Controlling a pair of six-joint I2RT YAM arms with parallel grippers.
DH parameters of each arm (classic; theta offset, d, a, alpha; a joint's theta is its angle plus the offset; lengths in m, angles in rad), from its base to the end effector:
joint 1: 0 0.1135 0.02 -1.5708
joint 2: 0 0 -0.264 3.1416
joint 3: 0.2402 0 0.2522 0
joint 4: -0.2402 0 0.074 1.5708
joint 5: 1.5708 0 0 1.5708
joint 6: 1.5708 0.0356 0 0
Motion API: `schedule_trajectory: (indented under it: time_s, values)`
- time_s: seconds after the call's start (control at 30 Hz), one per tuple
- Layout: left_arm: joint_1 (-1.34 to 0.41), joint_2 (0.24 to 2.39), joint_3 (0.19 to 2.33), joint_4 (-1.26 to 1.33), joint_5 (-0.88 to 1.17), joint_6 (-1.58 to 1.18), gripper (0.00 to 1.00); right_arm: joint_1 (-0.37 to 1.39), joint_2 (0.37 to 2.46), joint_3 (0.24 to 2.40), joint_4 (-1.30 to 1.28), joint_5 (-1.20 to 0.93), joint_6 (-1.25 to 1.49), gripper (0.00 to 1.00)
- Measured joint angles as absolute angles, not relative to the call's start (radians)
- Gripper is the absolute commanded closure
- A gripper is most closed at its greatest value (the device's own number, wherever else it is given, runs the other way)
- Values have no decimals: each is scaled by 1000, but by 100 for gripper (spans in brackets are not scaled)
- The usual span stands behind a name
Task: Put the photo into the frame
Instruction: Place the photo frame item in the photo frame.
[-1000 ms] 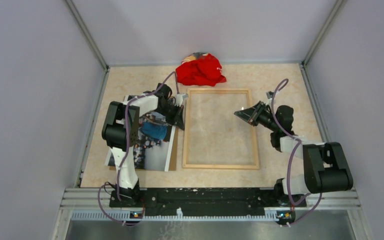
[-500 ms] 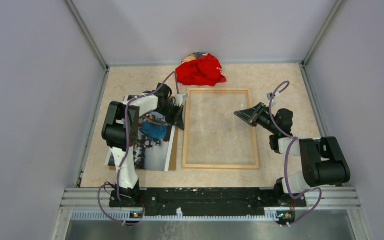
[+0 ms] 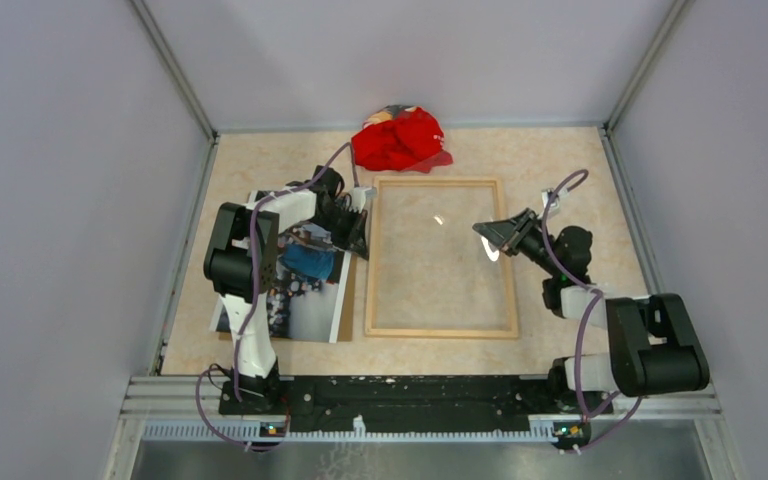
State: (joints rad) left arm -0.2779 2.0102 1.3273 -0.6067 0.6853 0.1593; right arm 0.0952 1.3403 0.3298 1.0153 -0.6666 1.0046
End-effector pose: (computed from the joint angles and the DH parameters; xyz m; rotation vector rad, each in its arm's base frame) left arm 0.3673 -0.1282 0.1468 0.7286 2.6425 -0.9978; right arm 0.2395 0.0450 0.1954 0.2087 1.7322 1.3517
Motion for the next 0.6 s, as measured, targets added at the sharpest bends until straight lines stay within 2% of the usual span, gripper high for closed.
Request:
schedule_trajectory:
  time_s: [0.6]
  values:
    - [-278, 2010, 1333, -607, 683, 159, 100, 102, 1432, 299, 1115, -646, 1147, 100]
